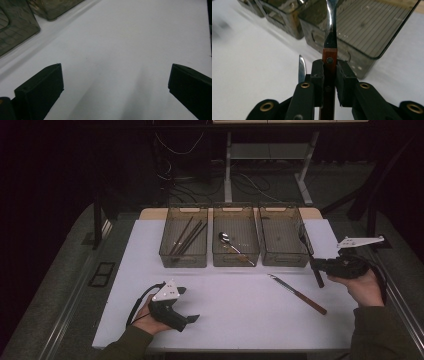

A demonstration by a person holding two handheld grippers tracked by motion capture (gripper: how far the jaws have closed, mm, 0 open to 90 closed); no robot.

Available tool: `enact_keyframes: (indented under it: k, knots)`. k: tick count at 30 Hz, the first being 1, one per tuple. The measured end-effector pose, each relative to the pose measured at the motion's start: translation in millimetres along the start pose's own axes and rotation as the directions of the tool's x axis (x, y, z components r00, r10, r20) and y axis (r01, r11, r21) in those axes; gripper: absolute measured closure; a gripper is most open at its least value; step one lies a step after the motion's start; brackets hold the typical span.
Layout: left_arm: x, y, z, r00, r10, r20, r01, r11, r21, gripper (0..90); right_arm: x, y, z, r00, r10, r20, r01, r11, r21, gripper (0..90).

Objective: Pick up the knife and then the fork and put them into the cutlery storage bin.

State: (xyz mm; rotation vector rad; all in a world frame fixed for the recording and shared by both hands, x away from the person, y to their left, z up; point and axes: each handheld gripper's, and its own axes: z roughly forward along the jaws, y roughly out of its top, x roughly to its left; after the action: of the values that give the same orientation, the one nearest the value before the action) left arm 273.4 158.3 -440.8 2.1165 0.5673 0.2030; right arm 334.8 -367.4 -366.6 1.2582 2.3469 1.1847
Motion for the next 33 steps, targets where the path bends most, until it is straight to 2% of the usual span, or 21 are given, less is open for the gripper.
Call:
enact_keyframes:
  k: [7, 10, 15, 21, 33]
  knots:
    - [5.8, -1.1, -3.2, 1.0, 0.001, -0.007, -0.001, 1.0, -0.001, 0.0, -2.8, 8.4, -3.2, 0.9997, 0.01, 0.022, -0.009, 0.998, -0.061, 77.5]
    - [4.7, -1.0, -2.2, 0.9999, -0.004, -0.011, 0.004, 1.0, -0.005, 0.0, -3.5, 12.0, -4.0, 0.9994, 0.016, 0.032, -0.013, 0.996, -0.085, 77.5]
    - [1.9, -0.7, -1.6, 0.9999, 0.012, -0.005, -0.012, 0.9999, 0.01, 0.0, -3.9, 18.1, -4.6, 0.9988, 0.021, 0.044, -0.016, 0.993, -0.117, 77.6]
    - [2.9, -0.6, -1.6, 1.0, 0.008, -0.004, -0.008, 1.0, 0.004, 0.0, -7.8, 30.7, -0.2, 0.9973, 0.047, 0.057, -0.037, 0.986, -0.161, 77.5]
    - [3.5, -0.8, -0.8, 1.0, 0.004, -0.007, -0.004, 1.0, 0.0, 0.0, -13.4, 62.0, 16.6, 0.9943, 0.045, 0.097, -0.027, 0.984, -0.178, 77.5]
